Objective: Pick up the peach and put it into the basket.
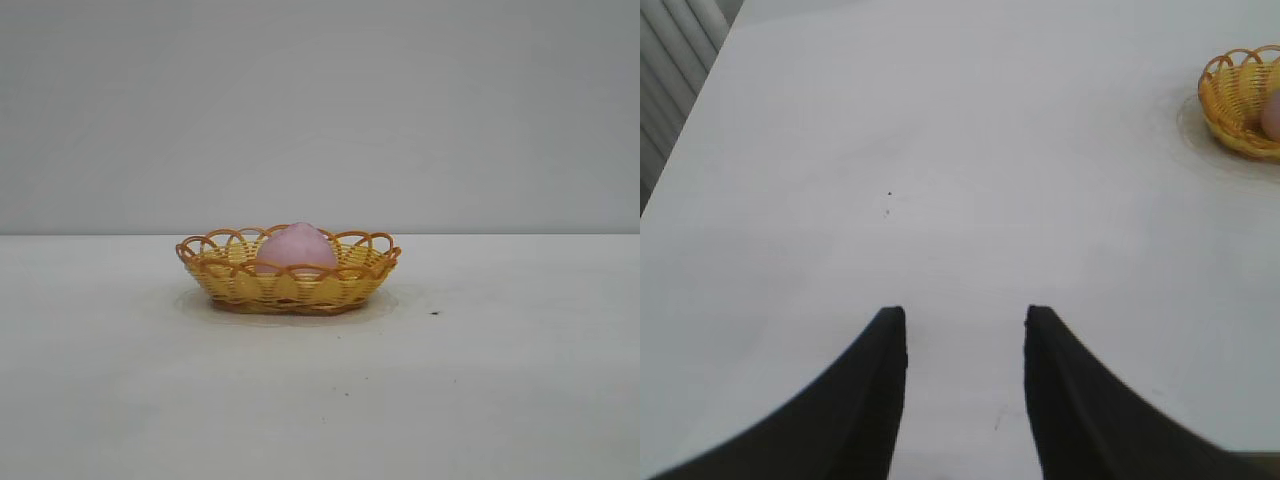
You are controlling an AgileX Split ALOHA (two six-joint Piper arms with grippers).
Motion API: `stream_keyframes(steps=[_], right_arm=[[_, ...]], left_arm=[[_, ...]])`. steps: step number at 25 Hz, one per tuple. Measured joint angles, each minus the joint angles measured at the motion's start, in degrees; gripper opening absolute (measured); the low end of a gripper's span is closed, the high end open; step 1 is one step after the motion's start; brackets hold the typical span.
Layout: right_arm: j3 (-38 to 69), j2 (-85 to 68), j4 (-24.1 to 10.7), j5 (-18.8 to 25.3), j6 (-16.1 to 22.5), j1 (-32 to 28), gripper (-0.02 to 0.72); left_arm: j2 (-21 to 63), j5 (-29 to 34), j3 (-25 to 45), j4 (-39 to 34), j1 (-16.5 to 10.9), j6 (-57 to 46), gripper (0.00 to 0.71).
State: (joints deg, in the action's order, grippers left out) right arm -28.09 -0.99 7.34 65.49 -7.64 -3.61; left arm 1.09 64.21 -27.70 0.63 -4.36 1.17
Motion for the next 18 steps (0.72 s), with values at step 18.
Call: stream_keyframes(steps=[18], right_arm=[[0.1, 0.0, 0.4, 0.0, 0.8, 3.9, 0.323]], left_arm=[[0.0, 0.0, 0.0, 0.0, 0.0, 0.0, 0.245]])
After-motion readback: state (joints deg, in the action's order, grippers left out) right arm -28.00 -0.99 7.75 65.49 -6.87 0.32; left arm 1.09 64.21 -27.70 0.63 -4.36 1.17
